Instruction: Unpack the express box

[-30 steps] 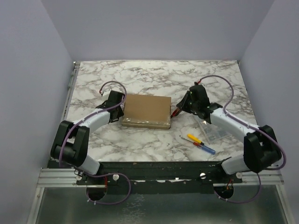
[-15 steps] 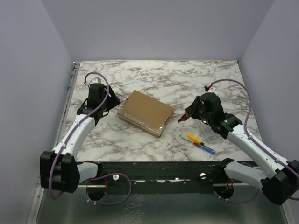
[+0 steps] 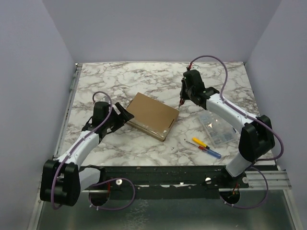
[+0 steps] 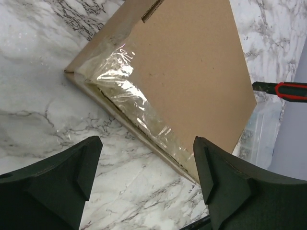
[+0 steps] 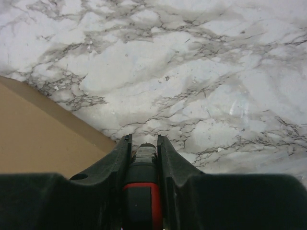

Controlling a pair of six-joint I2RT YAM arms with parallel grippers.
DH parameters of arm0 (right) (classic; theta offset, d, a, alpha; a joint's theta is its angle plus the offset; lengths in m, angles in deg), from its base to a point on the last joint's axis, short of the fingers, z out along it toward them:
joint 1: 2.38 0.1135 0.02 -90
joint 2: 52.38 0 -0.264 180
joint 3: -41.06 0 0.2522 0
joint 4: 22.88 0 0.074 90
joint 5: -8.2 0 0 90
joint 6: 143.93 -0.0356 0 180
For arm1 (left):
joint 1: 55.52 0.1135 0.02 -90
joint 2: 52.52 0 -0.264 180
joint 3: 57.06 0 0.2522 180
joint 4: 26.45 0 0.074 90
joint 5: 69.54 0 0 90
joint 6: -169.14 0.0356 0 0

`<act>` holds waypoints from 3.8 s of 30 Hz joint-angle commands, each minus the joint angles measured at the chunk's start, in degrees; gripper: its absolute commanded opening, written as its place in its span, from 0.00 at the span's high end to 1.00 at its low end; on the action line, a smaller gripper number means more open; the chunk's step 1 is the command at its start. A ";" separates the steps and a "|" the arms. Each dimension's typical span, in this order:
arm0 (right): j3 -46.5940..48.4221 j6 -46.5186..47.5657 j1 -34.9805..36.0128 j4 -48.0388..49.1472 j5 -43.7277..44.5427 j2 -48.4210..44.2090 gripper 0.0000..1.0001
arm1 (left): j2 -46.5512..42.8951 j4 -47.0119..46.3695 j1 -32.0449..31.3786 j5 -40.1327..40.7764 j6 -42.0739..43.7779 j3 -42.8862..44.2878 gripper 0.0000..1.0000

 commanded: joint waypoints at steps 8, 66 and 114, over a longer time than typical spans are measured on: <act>-9.40 -7.44 0.64 3.63 -19.08 -7.02 1.00 | 18.56 -7.52 -0.22 -3.68 8.81 8.84 0.15; 9.88 5.14 32.39 6.72 -2.61 8.81 1.00 | 26.94 2.68 -0.93 -4.55 28.85 16.50 0.31; -15.04 -3.76 52.38 8.89 22.14 -6.28 1.00 | 31.19 4.35 -2.53 6.09 28.71 17.56 0.33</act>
